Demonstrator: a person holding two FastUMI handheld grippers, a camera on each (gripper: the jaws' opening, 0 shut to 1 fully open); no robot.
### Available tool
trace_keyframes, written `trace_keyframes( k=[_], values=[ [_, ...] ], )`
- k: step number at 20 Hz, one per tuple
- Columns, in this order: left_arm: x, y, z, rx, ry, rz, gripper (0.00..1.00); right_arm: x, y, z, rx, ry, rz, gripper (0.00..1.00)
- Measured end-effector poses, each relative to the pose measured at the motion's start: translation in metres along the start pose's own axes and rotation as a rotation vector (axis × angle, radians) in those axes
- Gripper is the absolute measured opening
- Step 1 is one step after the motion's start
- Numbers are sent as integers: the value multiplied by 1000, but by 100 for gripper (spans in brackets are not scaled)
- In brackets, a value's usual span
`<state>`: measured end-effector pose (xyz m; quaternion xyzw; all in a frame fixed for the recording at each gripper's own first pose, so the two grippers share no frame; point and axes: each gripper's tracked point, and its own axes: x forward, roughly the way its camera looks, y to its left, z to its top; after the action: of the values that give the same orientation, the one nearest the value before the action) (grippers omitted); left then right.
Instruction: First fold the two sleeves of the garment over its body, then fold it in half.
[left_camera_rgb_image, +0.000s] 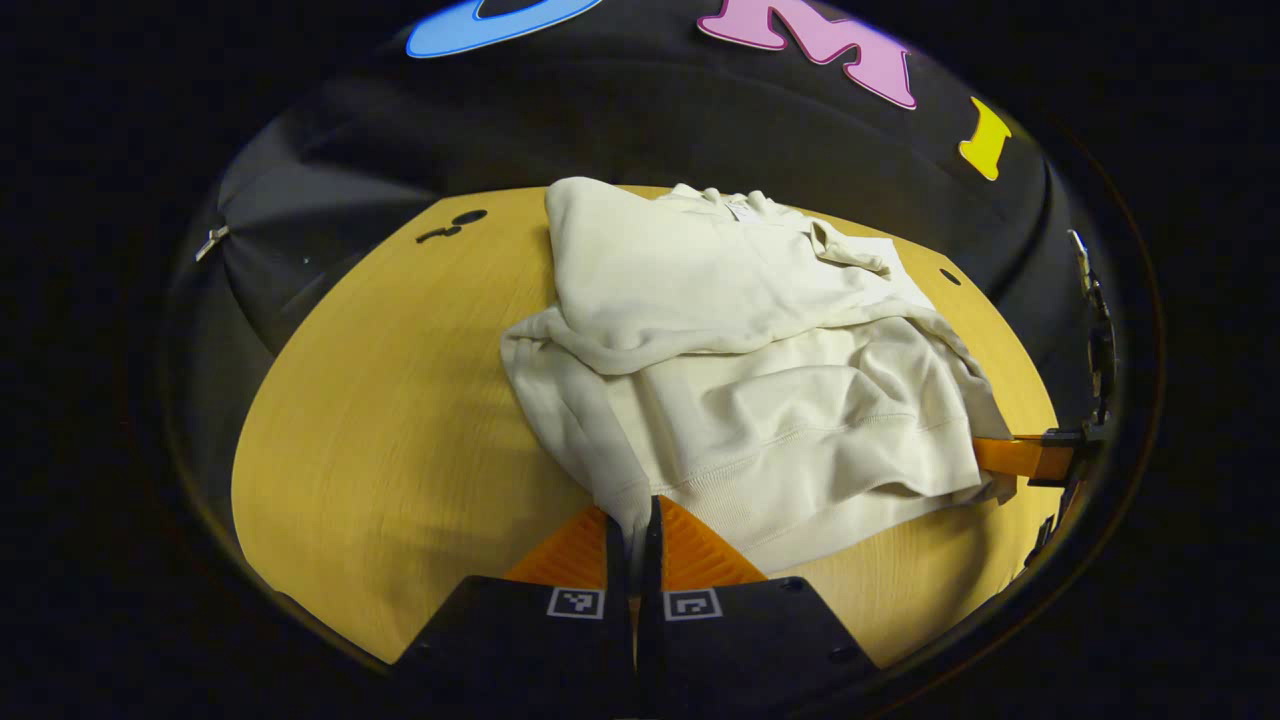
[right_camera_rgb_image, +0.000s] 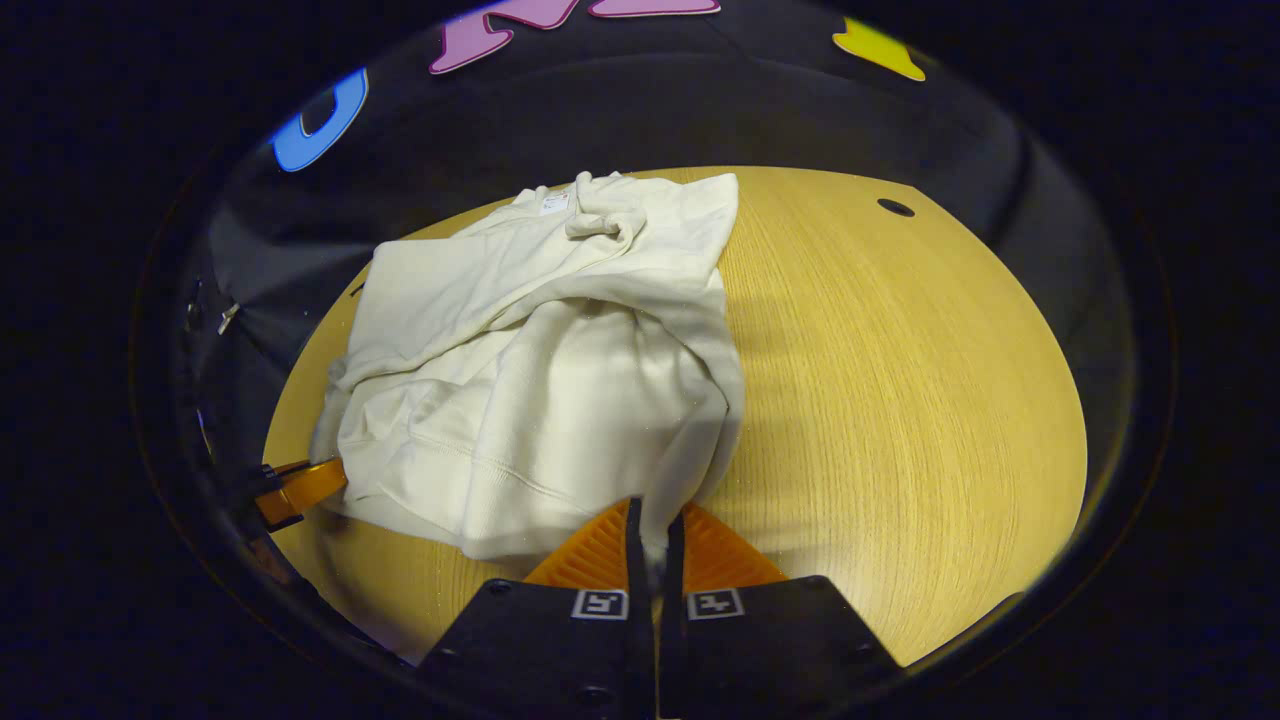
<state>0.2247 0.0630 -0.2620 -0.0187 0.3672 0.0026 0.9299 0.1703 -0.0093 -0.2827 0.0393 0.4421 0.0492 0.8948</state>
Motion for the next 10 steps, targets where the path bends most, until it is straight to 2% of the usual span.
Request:
trace_keyframes(
  k=[5,10],
  values=[
    [-8,5,12,-56,0,-35,7,-7,1,11,22,-14,14,6],
    [-30,-3,51,-85,-61,-74,6,-24,13,55,9,-95,51,6]
  ],
)
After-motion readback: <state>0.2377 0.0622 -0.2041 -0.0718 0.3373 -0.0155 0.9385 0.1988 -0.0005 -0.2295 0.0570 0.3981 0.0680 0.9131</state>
